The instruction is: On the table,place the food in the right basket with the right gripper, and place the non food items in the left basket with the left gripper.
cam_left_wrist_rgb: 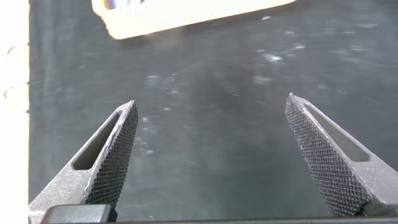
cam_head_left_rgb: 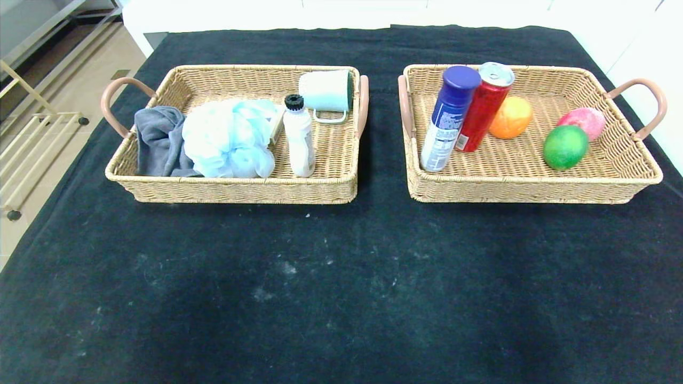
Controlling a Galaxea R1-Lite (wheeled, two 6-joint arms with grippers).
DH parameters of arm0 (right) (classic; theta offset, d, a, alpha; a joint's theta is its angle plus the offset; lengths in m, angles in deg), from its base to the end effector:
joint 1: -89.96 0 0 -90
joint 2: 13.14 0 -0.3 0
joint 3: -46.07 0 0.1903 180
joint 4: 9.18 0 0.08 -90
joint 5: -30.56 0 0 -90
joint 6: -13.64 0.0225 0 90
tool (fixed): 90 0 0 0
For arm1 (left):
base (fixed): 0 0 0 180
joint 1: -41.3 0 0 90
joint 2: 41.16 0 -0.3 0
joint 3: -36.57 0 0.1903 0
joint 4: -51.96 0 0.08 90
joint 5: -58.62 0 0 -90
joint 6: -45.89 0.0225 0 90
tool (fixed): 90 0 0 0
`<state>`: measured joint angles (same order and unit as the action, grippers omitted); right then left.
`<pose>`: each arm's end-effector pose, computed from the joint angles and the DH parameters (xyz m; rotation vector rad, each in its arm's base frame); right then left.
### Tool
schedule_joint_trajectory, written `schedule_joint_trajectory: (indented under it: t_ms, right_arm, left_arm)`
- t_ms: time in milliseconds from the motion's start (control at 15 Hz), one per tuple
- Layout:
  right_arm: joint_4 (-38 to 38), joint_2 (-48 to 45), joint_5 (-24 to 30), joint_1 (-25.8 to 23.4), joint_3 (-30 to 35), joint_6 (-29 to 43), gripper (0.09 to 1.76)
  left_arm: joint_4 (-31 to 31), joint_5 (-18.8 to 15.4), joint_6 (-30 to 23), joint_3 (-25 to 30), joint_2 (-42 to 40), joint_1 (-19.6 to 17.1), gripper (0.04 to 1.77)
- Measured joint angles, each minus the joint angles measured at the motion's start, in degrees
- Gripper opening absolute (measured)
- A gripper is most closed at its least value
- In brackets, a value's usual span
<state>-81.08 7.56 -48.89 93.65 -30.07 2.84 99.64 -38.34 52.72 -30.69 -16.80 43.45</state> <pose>-0.0749 -0.0007 0.2338 -0.1690 0.2633 0.2731 -0.0320 -0.0015 0.2448 0.1154 0.0739 -0.1637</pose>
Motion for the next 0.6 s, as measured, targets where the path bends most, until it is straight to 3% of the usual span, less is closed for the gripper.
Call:
schedule_joint_trajectory:
  t_ms: [333,600]
  right_arm:
    - [-0.5,-8.7,0.2,-4.1,7.9,1.4,1.71]
    - [0.0,-13.8,0.3,-4.0,11.8,5.5,1.71]
  left_arm:
    - [4.0,-6.0,0.0,1.3,-7.8,-3.0,1.71]
    - [4.0,-7.6,-0.2,5.5,-14.7,-2.9,1.72]
